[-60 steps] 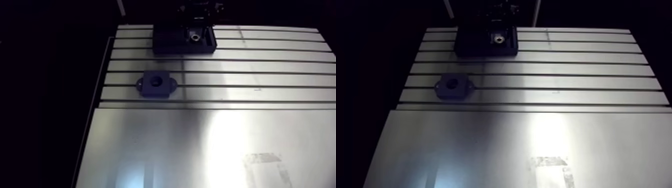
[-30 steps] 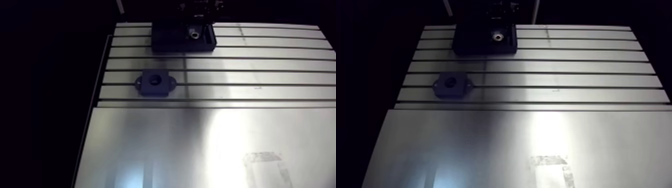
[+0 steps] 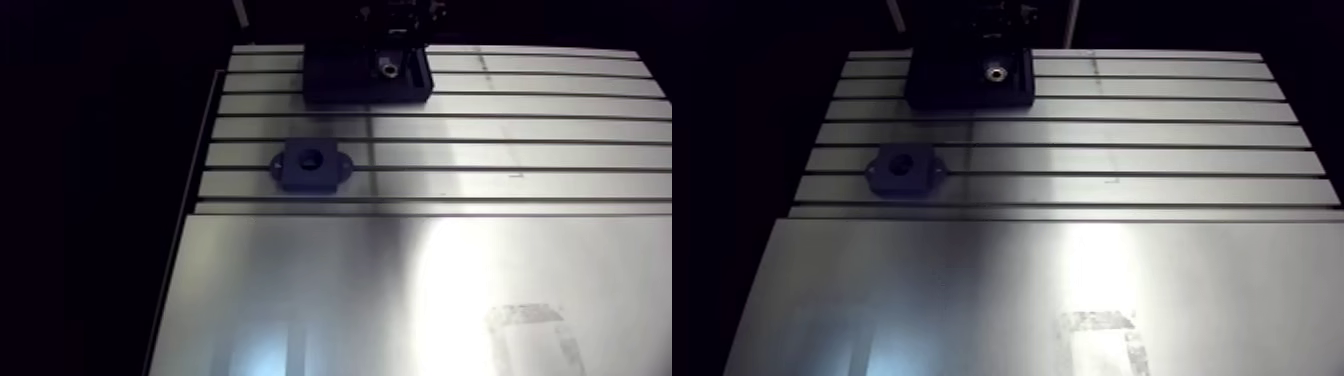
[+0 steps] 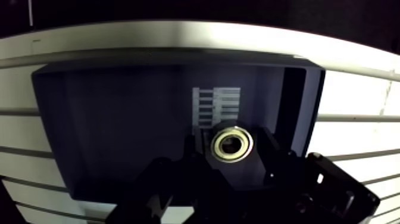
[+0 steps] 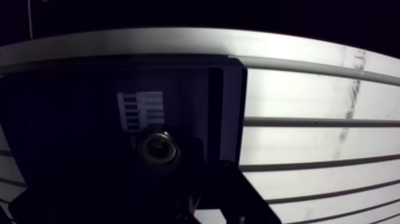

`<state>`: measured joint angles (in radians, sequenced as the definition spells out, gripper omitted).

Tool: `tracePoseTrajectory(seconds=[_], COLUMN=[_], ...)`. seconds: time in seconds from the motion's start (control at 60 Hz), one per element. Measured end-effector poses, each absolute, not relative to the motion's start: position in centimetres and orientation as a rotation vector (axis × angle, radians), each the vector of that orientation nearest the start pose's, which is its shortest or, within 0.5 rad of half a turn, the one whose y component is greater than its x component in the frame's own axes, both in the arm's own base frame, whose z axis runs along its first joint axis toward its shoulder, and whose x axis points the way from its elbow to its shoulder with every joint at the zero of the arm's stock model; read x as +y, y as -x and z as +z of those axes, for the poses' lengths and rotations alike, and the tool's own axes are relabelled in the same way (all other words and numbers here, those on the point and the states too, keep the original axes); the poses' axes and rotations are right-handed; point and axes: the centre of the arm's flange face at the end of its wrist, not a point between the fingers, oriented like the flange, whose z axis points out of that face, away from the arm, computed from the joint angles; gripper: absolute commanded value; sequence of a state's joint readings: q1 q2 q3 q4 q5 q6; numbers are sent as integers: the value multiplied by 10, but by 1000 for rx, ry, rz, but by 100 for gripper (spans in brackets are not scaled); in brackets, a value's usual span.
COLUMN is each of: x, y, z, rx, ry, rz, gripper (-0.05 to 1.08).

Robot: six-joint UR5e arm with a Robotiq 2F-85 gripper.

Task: Pick up the bearing and press it into the housing until flush.

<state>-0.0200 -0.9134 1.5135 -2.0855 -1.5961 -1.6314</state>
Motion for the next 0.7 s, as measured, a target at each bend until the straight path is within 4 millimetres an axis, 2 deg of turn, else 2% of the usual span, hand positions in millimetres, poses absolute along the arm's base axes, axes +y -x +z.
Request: tracePoseTrajectory(seconds=[0.7], x=[-117], y=[675], z=[168], rx=[3048], ry=[64], rz=[35], gripper=[50])
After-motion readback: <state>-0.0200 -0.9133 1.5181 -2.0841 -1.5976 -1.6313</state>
